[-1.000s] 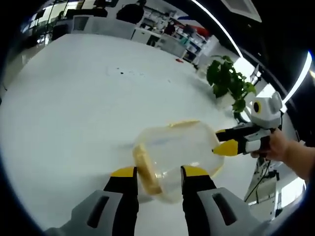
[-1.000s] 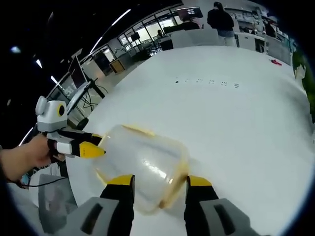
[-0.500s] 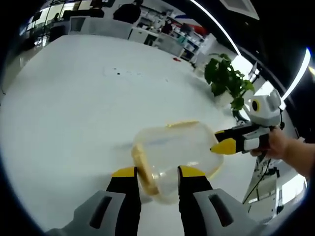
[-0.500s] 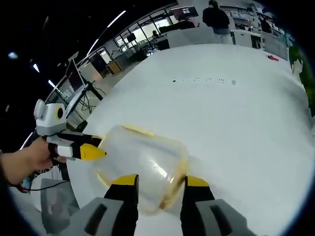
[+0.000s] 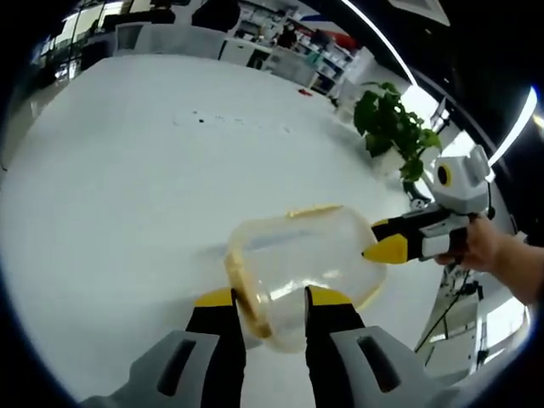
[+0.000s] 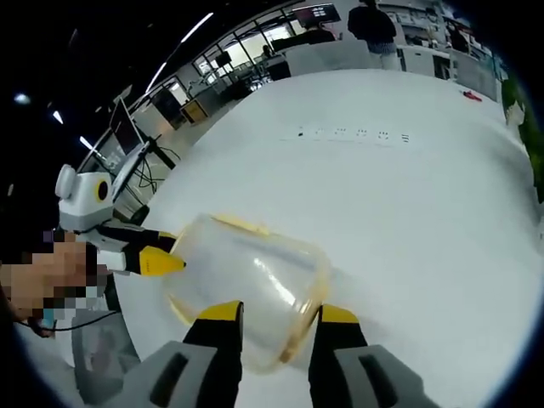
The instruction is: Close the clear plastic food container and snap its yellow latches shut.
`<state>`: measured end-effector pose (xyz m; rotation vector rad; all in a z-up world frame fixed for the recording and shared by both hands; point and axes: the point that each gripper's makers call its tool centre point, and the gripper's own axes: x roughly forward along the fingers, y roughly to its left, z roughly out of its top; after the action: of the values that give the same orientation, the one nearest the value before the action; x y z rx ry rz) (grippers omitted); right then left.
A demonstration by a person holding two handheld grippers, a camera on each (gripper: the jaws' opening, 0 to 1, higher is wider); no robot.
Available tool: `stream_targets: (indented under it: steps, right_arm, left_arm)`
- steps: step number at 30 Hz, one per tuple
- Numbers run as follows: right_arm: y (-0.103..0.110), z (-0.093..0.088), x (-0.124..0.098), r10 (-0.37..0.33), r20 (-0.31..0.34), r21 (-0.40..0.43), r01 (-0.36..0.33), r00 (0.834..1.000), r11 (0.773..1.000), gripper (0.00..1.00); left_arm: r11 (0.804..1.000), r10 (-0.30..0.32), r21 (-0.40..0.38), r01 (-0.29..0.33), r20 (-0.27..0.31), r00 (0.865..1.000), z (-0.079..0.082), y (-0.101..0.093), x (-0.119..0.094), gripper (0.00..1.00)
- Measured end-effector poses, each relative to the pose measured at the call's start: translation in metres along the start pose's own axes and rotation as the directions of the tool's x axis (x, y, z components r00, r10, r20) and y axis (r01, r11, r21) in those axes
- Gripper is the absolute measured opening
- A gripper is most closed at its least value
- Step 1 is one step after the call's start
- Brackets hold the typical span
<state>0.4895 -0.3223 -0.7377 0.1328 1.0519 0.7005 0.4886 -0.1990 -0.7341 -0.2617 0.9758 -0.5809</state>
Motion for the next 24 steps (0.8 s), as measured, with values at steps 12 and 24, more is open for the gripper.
stream_targets:
  steps: [12, 24]
  right_arm:
    - [0.0009, 0.0002, 0.0017, -0.013, -0.027, -0.014, 0.013, 1.0, 1.0, 0.26]
    - [-0.0006, 0.0024, -0.0008, -0.041, -0.005, -0.01, 0.041, 0.999, 0.999, 0.31]
  left_arm:
    - [1.0, 0.015, 0.026, -0.014, -0.037, 0.999, -0.0039, -0.0031, -0.0008, 0.2]
    - [1.0, 0.019, -0.024, -0.019, 0.019, 1.0, -0.0025, 0.0025, -0.004, 0.3]
